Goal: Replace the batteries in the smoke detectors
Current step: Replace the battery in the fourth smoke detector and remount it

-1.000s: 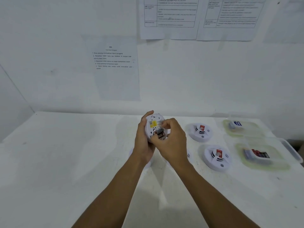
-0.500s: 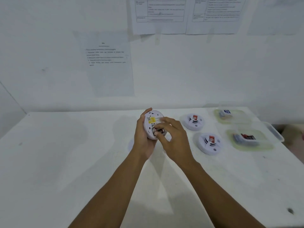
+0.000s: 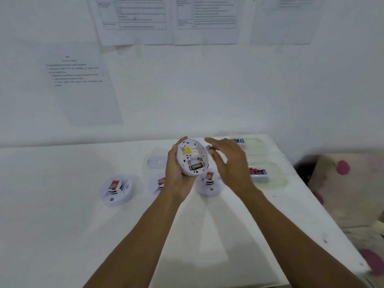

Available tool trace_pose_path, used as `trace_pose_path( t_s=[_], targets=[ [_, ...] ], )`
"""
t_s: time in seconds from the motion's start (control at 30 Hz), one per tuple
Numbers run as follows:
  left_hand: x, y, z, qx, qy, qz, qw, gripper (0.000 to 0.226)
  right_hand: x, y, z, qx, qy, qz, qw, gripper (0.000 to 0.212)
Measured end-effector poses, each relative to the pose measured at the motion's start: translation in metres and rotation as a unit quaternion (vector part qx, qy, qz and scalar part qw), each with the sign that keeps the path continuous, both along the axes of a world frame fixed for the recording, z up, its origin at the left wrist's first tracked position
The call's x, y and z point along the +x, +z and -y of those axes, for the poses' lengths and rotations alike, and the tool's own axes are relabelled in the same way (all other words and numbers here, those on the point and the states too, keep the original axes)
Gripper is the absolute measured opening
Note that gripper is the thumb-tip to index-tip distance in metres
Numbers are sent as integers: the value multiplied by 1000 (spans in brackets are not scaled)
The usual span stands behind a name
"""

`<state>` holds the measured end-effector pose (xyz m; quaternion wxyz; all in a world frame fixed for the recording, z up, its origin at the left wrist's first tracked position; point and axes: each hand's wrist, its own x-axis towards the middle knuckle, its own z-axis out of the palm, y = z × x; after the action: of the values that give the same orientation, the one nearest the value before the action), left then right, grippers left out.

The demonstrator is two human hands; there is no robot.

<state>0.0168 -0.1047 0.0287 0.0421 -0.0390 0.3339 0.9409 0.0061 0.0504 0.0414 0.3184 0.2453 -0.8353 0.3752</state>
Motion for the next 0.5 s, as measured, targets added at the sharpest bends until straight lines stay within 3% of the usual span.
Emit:
trace_pose_path(
  t_s=[0.07,0.17,0.3,0.4,0.5],
  targets=[
    [-1,-1,-6,-1,3,-14,1000,30,-8,6,-28,4,-22,14,1000,18],
    [-6,-5,-33,-7,19,-13,1000,31,-26,9,-96,43,-67,125,989,8],
    [-13,-9,-64,-24,32,2,999,33,-52,4,-158,203,-143,267,931,5],
    [-16,-13,-78,-18,18,5,1000,34,-63,-3,-172,309,-173,277,893,11],
    [-20,-17,-86,-22,17,9,1000,32,-68,-13,-174,356,-166,281,876,13]
  ],
)
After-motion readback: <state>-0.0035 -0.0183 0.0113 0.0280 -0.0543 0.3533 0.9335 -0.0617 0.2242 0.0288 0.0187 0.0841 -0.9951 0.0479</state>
